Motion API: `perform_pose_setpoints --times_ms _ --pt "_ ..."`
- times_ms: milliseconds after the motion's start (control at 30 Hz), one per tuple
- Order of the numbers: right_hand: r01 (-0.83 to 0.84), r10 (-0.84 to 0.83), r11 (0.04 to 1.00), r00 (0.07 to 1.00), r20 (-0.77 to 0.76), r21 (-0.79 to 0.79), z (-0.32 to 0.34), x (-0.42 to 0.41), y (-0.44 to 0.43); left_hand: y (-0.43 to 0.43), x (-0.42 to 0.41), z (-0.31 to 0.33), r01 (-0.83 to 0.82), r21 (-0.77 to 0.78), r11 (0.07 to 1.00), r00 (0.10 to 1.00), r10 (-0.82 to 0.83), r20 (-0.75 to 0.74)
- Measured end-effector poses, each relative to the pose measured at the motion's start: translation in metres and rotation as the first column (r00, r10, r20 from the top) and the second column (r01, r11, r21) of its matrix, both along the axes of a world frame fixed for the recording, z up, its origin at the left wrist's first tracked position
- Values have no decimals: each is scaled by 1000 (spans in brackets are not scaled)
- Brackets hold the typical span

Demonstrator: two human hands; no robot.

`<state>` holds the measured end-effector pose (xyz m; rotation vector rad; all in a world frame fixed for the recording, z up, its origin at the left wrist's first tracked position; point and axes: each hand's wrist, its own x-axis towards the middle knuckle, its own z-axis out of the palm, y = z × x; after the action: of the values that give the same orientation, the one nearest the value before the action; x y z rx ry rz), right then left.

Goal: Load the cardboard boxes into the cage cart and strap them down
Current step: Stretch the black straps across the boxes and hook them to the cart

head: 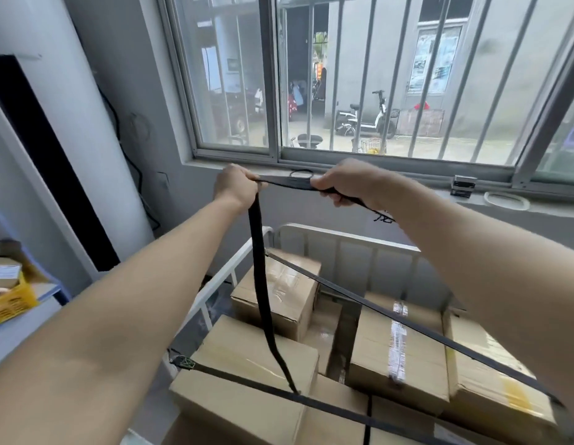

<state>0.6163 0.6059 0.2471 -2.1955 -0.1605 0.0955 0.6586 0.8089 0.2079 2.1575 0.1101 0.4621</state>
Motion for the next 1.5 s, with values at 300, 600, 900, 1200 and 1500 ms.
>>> perform_pose_setpoints --times_ms 300,600,900,1200,1500 --pt "45 -50 995 997 53 93 27 42 70 87 31 58 -200 -11 980 958 198 206" --pt "0 -1 999 1000 10 48 8 67 122 143 33 71 -376 49 926 881 340 328" --pt "7 -41 951 994 -104 -309 -59 84 146 193 66 -48 -334 194 922 942 325 80" --pt "-3 -84 910 978 -190 -415 -189 92 183 208 75 -228 -177 273 945 898 269 -348" --pt "-322 191 927 847 -496 -192 -316 71 268 230 65 -326 -205 195 959 811 278 -515"
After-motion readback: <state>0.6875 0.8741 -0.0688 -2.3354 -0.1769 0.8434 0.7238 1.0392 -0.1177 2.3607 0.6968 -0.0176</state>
